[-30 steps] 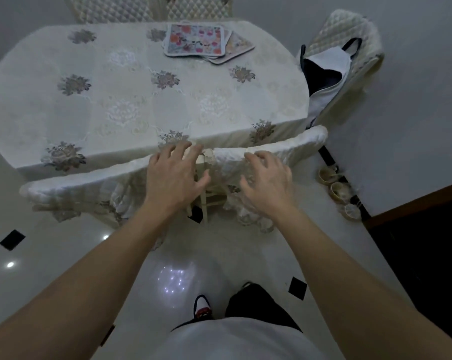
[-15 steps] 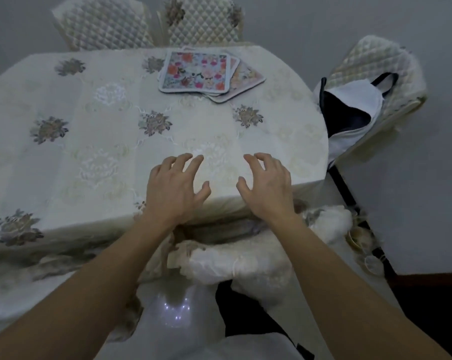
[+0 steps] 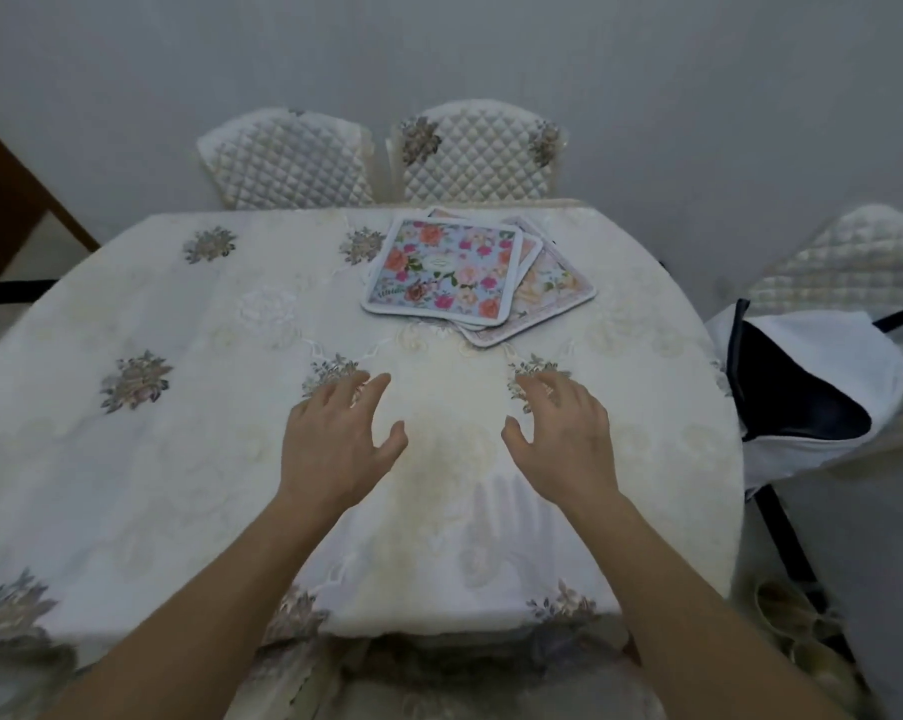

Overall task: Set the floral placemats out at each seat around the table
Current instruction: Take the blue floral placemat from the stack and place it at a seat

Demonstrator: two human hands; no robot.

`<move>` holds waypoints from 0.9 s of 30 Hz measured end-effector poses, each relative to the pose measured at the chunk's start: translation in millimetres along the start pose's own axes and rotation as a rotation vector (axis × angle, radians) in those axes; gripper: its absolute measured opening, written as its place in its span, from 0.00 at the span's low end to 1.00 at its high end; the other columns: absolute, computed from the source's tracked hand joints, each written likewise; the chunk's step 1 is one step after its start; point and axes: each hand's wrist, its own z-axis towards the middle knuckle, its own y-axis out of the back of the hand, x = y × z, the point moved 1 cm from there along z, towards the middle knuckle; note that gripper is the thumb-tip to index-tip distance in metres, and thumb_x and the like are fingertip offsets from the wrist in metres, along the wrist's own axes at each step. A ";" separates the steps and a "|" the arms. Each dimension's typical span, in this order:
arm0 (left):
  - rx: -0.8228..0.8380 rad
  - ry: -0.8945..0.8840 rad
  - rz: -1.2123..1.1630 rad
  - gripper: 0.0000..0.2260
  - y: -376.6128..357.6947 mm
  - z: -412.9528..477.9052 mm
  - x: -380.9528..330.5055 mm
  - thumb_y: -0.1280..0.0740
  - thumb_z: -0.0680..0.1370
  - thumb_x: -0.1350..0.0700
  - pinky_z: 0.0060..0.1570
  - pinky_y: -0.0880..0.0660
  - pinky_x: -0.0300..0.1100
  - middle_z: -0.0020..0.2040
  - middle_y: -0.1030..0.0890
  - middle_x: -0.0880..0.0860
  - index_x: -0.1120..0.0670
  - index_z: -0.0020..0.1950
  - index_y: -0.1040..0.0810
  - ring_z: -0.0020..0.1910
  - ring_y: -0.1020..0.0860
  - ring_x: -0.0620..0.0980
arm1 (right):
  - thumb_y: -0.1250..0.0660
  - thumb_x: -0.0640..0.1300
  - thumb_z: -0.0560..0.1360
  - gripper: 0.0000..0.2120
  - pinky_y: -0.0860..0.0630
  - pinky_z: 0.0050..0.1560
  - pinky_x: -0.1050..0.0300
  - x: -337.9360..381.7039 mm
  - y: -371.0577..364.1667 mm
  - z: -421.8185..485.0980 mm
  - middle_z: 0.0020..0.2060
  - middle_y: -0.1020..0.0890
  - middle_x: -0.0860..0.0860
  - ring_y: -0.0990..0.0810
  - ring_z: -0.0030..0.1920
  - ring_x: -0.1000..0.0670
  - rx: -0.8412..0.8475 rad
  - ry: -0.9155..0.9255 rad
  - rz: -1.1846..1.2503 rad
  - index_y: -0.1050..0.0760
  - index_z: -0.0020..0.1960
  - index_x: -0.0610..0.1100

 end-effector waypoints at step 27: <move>0.162 0.139 -0.189 0.28 -164.3 325.4 95.5 0.35 0.77 0.39 0.62 0.28 0.55 0.68 0.28 0.59 0.50 0.74 0.32 0.65 0.29 0.61 | 0.36 0.54 0.77 0.25 0.25 0.53 0.46 -81.8 -148.2 293.9 0.63 0.25 0.46 0.25 0.59 0.43 0.095 -0.074 -0.046 0.33 0.72 0.48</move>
